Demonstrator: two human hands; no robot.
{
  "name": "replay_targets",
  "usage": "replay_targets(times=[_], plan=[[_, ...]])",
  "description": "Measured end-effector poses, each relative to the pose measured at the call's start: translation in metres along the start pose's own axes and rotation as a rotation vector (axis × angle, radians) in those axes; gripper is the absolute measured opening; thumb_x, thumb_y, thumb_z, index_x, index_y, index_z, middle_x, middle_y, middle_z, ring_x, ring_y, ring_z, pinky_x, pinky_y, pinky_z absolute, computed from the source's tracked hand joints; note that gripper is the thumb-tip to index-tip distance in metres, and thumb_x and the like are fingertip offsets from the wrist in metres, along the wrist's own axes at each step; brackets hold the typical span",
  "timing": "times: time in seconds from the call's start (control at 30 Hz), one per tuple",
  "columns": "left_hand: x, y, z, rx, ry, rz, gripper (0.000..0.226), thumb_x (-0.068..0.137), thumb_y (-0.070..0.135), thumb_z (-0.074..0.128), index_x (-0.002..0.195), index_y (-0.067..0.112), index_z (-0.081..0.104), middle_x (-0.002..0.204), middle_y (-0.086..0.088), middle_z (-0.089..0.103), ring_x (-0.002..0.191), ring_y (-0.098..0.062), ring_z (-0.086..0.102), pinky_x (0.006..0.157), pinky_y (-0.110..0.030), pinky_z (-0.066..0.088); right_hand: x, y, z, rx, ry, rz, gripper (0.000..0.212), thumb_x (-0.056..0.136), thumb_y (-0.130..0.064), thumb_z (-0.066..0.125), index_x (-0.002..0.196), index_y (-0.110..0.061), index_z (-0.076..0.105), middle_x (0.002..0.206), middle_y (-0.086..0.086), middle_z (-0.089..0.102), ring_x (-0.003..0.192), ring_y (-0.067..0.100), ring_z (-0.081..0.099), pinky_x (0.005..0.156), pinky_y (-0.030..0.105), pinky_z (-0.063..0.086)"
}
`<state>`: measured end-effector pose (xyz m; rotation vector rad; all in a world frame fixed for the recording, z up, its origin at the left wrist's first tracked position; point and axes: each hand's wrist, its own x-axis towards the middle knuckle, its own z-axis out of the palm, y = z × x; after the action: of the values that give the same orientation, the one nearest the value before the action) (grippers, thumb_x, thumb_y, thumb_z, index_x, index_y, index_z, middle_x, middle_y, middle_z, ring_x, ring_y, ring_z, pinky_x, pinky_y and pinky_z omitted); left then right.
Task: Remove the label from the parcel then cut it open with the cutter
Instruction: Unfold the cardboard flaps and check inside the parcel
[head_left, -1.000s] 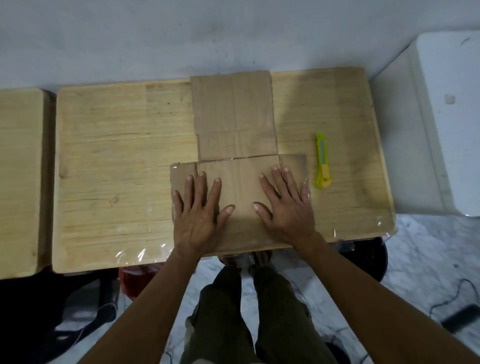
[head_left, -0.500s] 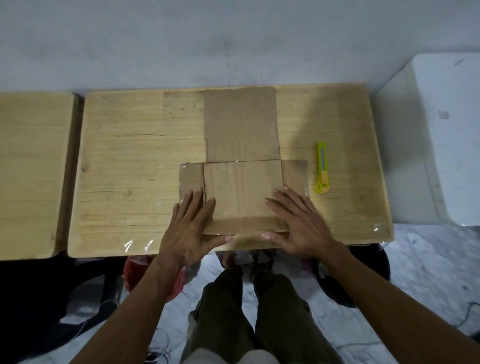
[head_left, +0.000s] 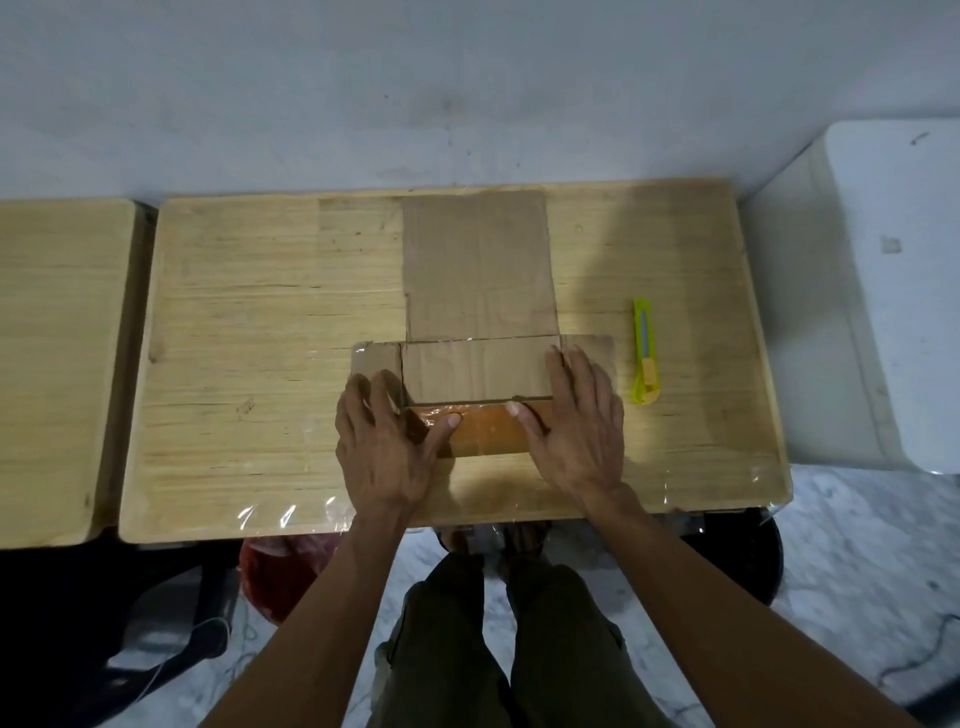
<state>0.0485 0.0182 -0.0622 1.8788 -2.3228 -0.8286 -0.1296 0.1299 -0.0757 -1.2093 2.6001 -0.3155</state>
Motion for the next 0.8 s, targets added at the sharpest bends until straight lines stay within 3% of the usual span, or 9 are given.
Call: replay_targets(times=[0.13,0.43,0.6,0.7,0.8], plan=[[0.005,0.004,0.005,0.049,-0.004,-0.045,0.107,0.072,0.082,0.056,0.153,0.023,0.019,0.166,-0.012,0.009,0.152,-0.035,0.012,0.112,-0.061,0.028,0.004,-0.002,0.009,-0.059,-0.015,0.019,0.076,0.094,-0.071,0.028,0.153,-0.024,0.028,0.161,0.006,0.026,0.146,0.03,0.024,0.112,0.053,0.029],[0.012,0.006,0.007,0.065,-0.012,-0.121,0.12,0.064,0.089,0.055,0.155,0.023,0.014,0.166,-0.014,0.009,0.151,-0.036,0.014,0.112,-0.062,0.026,0.005,-0.004,0.017,-0.113,-0.011,0.051,0.075,0.093,-0.072,0.031,0.149,-0.023,0.037,0.158,0.01,0.033,0.146,0.035,0.029,0.111,0.056,0.03],[0.015,0.009,-0.002,-0.009,-0.018,-0.156,0.121,0.06,0.074,0.077,0.153,0.023,0.017,0.163,-0.011,0.019,0.147,-0.037,0.022,0.109,-0.062,0.031,0.005,-0.006,0.007,-0.074,-0.016,0.062,0.078,0.092,-0.073,0.028,0.15,-0.022,0.034,0.159,0.009,0.031,0.146,0.033,0.026,0.111,0.055,0.029],[0.017,0.006,-0.008,-0.063,0.006,-0.156,0.121,0.056,0.06,0.088,0.15,0.021,0.024,0.151,-0.009,0.035,0.138,-0.038,0.035,0.101,-0.061,0.041,-0.001,-0.001,0.002,-0.004,0.006,0.121,0.081,0.088,-0.074,0.038,0.152,-0.025,0.029,0.161,0.01,0.023,0.148,0.033,0.021,0.112,0.054,0.027],[0.018,0.003,-0.012,-0.084,0.003,-0.167,0.126,0.054,0.056,0.091,0.153,0.018,0.022,0.153,-0.013,0.037,0.139,-0.039,0.033,0.103,-0.059,0.04,-0.009,0.0,-0.003,0.147,0.019,0.273,0.093,0.081,-0.076,0.052,0.154,-0.025,0.023,0.162,0.011,0.019,0.146,0.035,0.021,0.113,0.053,0.028]])
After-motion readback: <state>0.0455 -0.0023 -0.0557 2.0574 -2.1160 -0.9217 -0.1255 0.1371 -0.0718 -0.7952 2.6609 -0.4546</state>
